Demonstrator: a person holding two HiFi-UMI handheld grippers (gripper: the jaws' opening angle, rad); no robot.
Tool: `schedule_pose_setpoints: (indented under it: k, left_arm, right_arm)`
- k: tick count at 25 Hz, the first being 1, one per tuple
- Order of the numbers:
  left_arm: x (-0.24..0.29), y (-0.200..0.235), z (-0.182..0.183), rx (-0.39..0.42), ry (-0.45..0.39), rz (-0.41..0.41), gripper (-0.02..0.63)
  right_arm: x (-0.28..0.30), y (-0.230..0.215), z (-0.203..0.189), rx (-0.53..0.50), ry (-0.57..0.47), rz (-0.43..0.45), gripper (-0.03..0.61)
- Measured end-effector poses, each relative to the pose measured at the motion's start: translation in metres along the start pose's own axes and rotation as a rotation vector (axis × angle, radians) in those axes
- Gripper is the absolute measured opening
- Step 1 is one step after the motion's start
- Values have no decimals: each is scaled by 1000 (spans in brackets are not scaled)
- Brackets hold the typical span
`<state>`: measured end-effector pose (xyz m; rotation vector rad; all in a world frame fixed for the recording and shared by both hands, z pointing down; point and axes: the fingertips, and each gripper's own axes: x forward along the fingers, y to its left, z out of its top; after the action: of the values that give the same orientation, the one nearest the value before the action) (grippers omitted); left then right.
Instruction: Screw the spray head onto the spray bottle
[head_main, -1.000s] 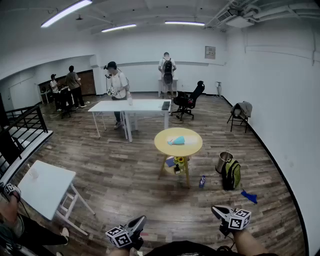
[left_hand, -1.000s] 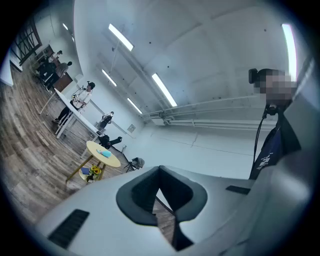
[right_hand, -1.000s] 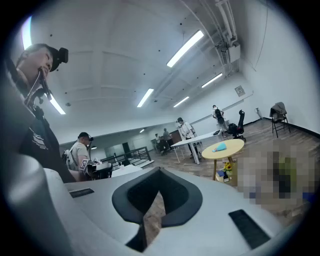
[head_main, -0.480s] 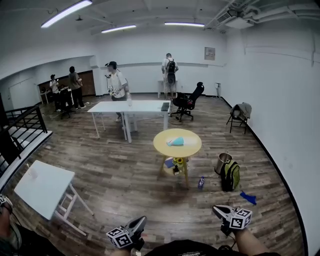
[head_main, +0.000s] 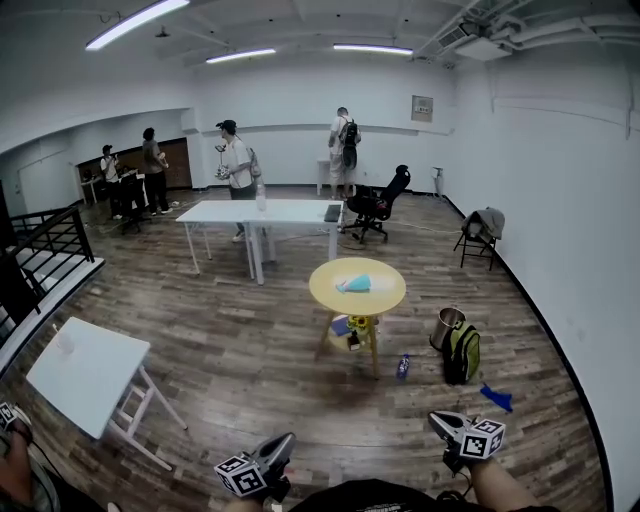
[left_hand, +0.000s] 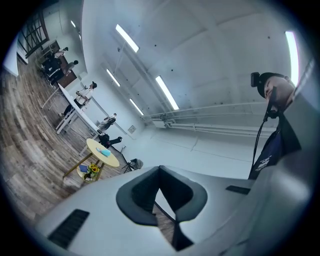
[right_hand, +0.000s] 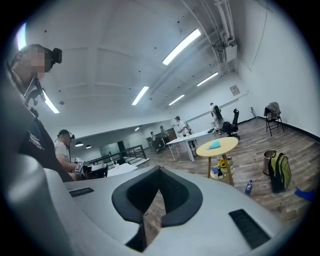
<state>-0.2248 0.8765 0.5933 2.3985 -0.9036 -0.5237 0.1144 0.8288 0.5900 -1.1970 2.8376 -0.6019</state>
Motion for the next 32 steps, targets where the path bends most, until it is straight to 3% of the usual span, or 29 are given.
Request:
schedule_pose_setpoints:
  k: [11, 18, 25, 32]
  left_arm:
    - [-64, 66, 40, -17, 19, 26, 11]
    - [-47, 98, 39, -67, 64, -4, 11]
    - [33, 112, 30, -68, 93, -9, 11]
    - [173, 100, 33, 0, 44, 5, 11]
  right_arm:
    - [73, 42, -19, 9, 18, -25, 12]
    - [89, 32, -33, 43, 42, -79, 12]
    - [101, -44, -12, 75, 22, -77, 14]
    - [110, -167, 63, 34, 27, 11, 14]
